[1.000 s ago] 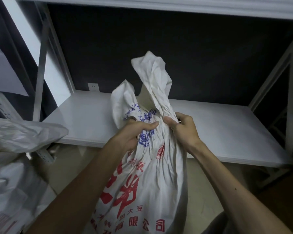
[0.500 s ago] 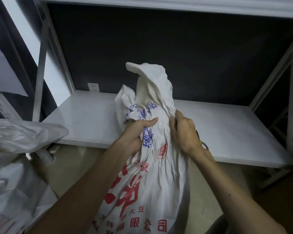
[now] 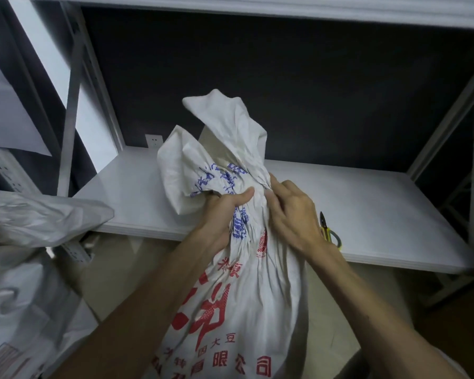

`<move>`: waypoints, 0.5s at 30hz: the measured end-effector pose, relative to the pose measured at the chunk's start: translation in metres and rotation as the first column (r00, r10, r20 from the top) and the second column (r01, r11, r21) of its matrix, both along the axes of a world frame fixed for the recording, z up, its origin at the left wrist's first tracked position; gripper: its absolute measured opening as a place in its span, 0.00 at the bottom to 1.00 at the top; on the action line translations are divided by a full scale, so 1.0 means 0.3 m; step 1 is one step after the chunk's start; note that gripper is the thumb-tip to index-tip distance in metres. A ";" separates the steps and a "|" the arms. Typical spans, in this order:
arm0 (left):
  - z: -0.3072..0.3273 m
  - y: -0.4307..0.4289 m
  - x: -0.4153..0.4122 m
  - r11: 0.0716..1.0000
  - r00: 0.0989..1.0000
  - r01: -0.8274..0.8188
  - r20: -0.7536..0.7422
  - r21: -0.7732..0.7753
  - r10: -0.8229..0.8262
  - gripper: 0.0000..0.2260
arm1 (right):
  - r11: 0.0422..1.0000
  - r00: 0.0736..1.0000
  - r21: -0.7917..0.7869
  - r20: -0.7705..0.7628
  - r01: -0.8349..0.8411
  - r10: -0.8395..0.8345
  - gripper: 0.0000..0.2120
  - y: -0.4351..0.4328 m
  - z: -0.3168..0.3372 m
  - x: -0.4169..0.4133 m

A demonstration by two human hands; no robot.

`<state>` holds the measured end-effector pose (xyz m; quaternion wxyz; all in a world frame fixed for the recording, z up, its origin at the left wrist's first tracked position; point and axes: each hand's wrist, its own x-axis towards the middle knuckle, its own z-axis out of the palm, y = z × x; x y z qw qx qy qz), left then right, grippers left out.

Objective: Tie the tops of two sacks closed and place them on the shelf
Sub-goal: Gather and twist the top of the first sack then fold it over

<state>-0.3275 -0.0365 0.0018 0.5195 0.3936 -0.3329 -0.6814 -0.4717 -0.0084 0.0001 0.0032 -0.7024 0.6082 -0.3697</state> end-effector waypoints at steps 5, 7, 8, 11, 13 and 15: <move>0.003 0.000 0.002 0.999 0.999 -0.022 0.037 -0.038 0.023 0.27 | 0.955 0.559 0.225 0.825 -0.195 -0.080 0.15 -0.001 0.076 -0.004; 0.011 0.001 0.004 0.999 0.999 0.002 0.034 -0.045 -0.001 0.29 | 0.939 0.420 0.240 0.900 -0.247 -0.119 0.06 -0.012 0.079 -0.018; 0.016 0.001 0.007 0.999 0.999 0.019 0.031 -0.046 -0.017 0.30 | 0.925 0.375 0.261 0.916 -0.277 -0.146 0.09 -0.017 0.075 -0.025; 0.028 0.002 0.017 0.997 0.997 0.055 0.059 -0.053 -0.052 0.28 | 0.836 0.335 0.341 0.920 -0.430 -0.203 0.14 -0.028 0.069 -0.042; 0.031 0.007 0.021 0.996 0.994 0.067 0.088 -0.059 -0.062 0.23 | 0.794 0.439 0.367 0.887 -0.484 -0.142 0.14 -0.027 0.065 -0.051; 0.032 0.013 0.022 0.995 0.993 0.082 0.090 -0.061 -0.077 0.22 | 0.824 0.569 0.353 0.821 -0.443 -0.046 0.12 -0.023 0.054 -0.052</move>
